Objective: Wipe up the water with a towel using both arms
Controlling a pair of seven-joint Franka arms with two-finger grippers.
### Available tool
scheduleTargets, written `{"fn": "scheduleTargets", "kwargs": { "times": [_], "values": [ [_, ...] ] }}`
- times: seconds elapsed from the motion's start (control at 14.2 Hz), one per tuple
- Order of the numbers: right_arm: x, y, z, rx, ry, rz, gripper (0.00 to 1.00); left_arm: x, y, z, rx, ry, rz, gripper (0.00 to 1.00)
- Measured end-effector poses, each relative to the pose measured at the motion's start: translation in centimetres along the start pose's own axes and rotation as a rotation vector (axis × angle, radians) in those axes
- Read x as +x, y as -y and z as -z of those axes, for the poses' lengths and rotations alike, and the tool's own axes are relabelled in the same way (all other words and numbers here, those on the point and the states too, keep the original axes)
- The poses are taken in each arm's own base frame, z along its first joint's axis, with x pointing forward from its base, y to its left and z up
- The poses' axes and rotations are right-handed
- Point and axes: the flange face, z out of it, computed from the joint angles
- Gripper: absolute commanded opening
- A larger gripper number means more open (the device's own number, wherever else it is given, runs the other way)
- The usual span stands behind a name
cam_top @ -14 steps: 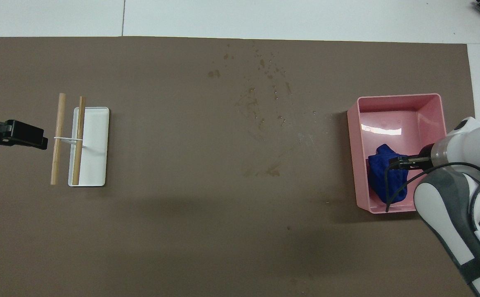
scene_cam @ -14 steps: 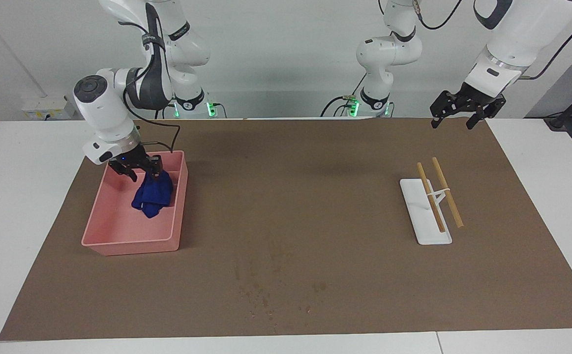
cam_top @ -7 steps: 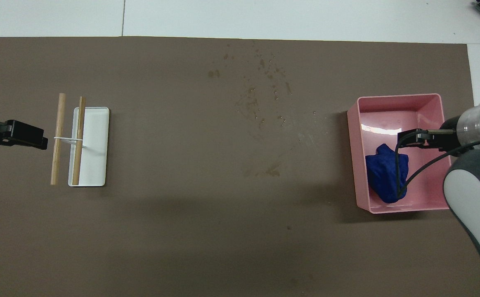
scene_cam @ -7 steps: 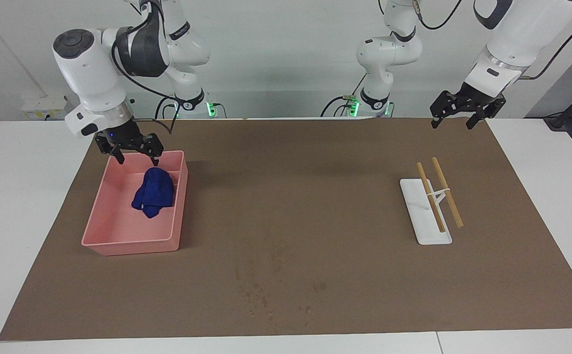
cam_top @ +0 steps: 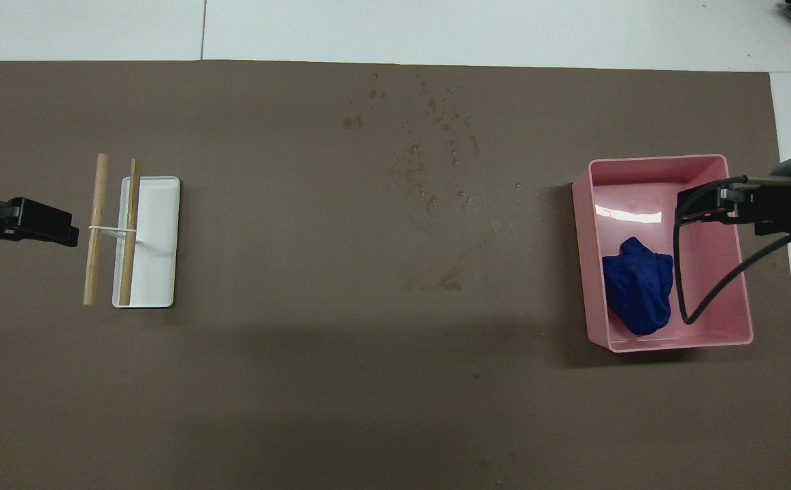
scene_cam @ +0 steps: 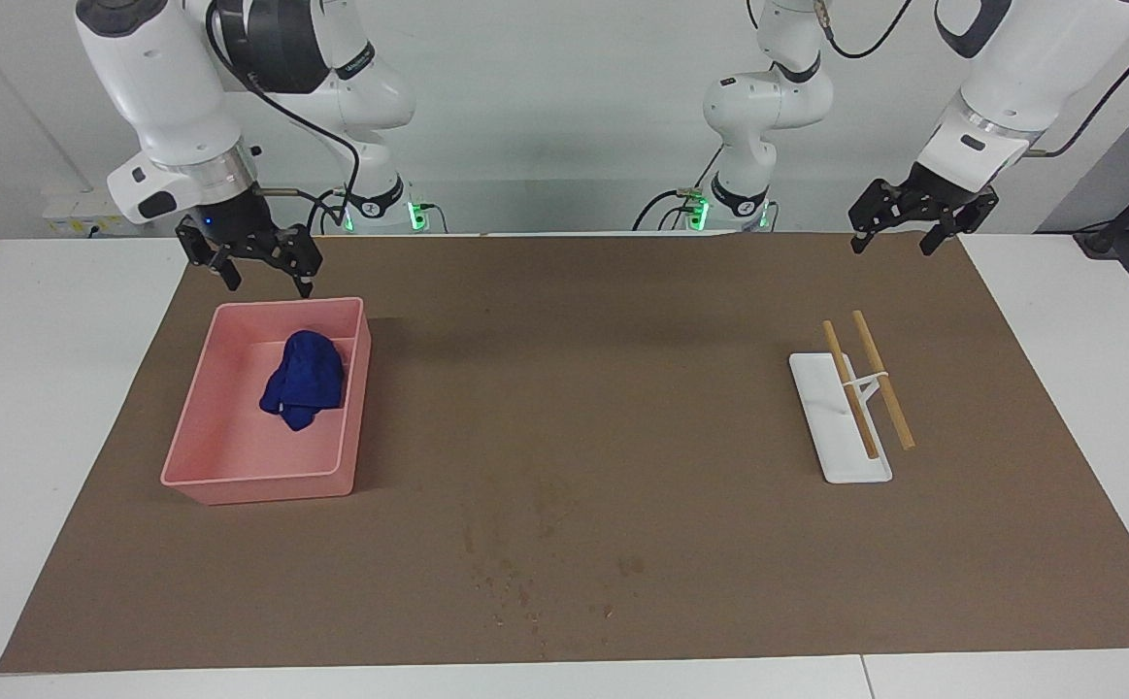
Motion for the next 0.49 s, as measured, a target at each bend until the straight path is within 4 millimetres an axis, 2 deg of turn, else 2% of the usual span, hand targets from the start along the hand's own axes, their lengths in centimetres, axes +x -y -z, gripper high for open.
{"fn": "scheduleTargets", "kwargs": {
  "times": [0.14,0.49],
  "values": [
    [0.02,-0.08,0.63,-0.001,0.008,-0.001,1.00,0.00,0.00,0.00,0.000,0.000,0.000,1.00],
    [0.46,0.00,-0.33,-0.005,0.031,-0.001,1.00,0.00,0.00,0.00,0.000,0.000,0.000,1.00]
  ]
}}
